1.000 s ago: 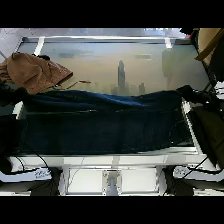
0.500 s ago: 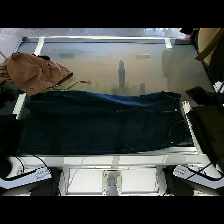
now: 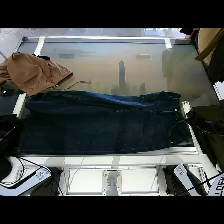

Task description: Fold the clothes and pants, and hang the long-sleeved shirts on hangers.

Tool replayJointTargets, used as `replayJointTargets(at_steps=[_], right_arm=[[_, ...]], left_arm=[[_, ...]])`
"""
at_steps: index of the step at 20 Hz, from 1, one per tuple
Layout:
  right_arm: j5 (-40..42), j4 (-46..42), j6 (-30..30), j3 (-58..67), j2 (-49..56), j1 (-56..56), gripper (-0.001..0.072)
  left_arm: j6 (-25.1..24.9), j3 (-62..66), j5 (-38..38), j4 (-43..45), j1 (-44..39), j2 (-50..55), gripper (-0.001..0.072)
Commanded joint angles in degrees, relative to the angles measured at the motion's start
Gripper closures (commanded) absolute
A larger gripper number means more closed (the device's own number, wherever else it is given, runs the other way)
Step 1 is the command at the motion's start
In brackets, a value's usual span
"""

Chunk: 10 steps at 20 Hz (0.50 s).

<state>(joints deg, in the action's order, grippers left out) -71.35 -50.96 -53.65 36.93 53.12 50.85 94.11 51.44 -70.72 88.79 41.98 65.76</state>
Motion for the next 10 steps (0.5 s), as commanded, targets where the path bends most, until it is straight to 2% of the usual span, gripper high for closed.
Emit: replayJointTargets(at_steps=[1,4,5,6,7,8,10], right_arm=[[2.0,2.8,0.2,-1.5,-2.7,0.7,0.036],[2.3,8.7,0.1,-1.6,-2.6,0.5,0.0361],[2.3,10.6,0.1,-1.5,-2.6,0.5,0.0361],[1.8,12.6,0.1,-1.5,-2.6,0.5,0.0361],[1.6,14.0,0.1,-1.5,-2.6,0.5,0.0361],[1.6,15.3,0.1,-1.5,-2.6,0.5,0.0361],[0.7,18.2,0.1,-1.5,-2.7,0.5,0.0361]], left_arm=[[0.0,-2.8,7.4,-10.1,2.0,-2.1,0.0151],[-1.0,-2.7,22.8,-29.7,2.2,-1.5,0.0161],[-4.5,-2.5,27.4,-35.2,1.8,-1.1,0.0162],[-9.5,-1.5,29.9,-39.8,1.2,0.0,0.0204],[-13.6,0.5,30.0,-41.5,0.4,1.8,0.0231],[-15.3,3.8,28.7,-40.5,-0.5,4.6,0.0231],[-15.2,11.8,22.6,-36.8,-1.6,11.6,0.0214]])
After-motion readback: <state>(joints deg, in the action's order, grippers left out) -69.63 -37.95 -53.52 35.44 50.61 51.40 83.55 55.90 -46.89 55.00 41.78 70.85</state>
